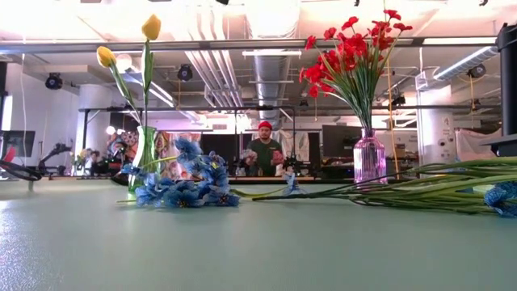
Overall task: Sort flowers into vase by color
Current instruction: Put the middle blue flower into the red vase, then put the right blue flower into the red vase
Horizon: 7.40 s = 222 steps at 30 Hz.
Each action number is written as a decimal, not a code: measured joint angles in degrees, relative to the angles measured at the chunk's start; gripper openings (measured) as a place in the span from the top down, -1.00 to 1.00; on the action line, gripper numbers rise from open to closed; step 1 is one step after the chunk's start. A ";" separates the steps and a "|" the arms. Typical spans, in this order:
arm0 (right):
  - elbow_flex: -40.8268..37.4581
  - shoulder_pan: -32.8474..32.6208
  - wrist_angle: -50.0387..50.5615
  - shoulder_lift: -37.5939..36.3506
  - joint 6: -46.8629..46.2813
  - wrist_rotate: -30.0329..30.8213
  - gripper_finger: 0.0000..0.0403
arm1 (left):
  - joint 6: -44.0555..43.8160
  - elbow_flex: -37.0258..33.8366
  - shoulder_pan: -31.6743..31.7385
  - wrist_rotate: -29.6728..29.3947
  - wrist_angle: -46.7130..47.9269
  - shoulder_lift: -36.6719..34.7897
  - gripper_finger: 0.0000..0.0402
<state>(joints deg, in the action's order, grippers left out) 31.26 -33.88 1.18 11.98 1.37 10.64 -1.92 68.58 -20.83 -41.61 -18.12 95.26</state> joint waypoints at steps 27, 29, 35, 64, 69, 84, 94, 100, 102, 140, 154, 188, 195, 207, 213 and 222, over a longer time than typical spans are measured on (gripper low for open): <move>-9.91 -7.50 -6.67 2.93 1.54 1.83 0.94 | -4.60 11.23 0.32 -2.90 10.88 6.54 -0.16; -10.58 -7.50 -6.65 2.78 1.26 1.84 0.94 | -4.60 11.23 0.32 -2.91 10.85 6.54 -0.16; -12.55 -7.50 -6.35 1.09 -0.26 1.85 0.94 | -4.60 11.23 0.32 -2.90 10.88 6.54 -0.16; -17.63 -7.48 -0.10 0.80 -2.09 2.88 0.58 | -5.12 11.10 0.32 -2.86 11.20 6.69 -0.16; -17.63 -7.48 3.77 0.76 -5.72 2.89 0.42 | -5.90 11.10 0.32 -2.86 11.67 6.69 -0.16; -11.94 -7.50 16.51 0.82 -13.88 2.48 -0.01 | -8.10 11.10 0.32 -2.86 12.48 6.69 -0.16; -9.86 -7.50 22.84 1.26 -24.80 2.71 -0.23 | -8.10 11.10 0.43 -2.86 12.69 6.69 -0.16; -8.29 -7.50 24.68 2.43 -29.44 0.83 -0.33 | -8.10 11.10 0.43 -2.86 12.80 6.69 -0.16; -7.26 -7.50 28.00 2.71 -31.97 0.09 -0.36 | -8.10 11.10 0.43 -2.86 12.88 6.69 -0.16; 26.31 -7.48 66.30 3.53 -49.90 -6.14 -0.44 | -14.97 12.37 5.55 27.81 27.29 19.62 -0.16; 27.25 -7.48 66.02 3.57 -51.23 -6.13 -0.44 | -2.95 35.71 8.55 27.68 53.01 38.59 -0.14; 27.13 -7.47 65.96 3.61 -47.49 -2.82 -0.42 | -0.95 36.14 7.41 41.53 65.87 22.78 1.00; 27.39 -7.48 65.88 3.47 -45.21 -0.11 -0.44 | -0.95 27.87 6.05 36.37 57.54 13.74 1.00; 36.71 -7.46 65.56 3.49 -42.66 4.13 -0.46 | 3.38 9.95 5.98 35.09 23.99 3.16 1.00; 40.66 -7.46 65.25 3.49 -38.54 13.10 -0.48 | 9.08 5.94 6.05 34.59 8.44 3.00 1.00; 39.95 -7.46 50.55 3.83 -23.69 19.36 -0.49 | 16.17 7.94 7.19 33.52 0.10 3.00 1.00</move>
<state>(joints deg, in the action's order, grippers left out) 71.21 -41.34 51.73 15.80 -22.32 30.00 14.24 76.52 -13.64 -8.09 -18.02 98.26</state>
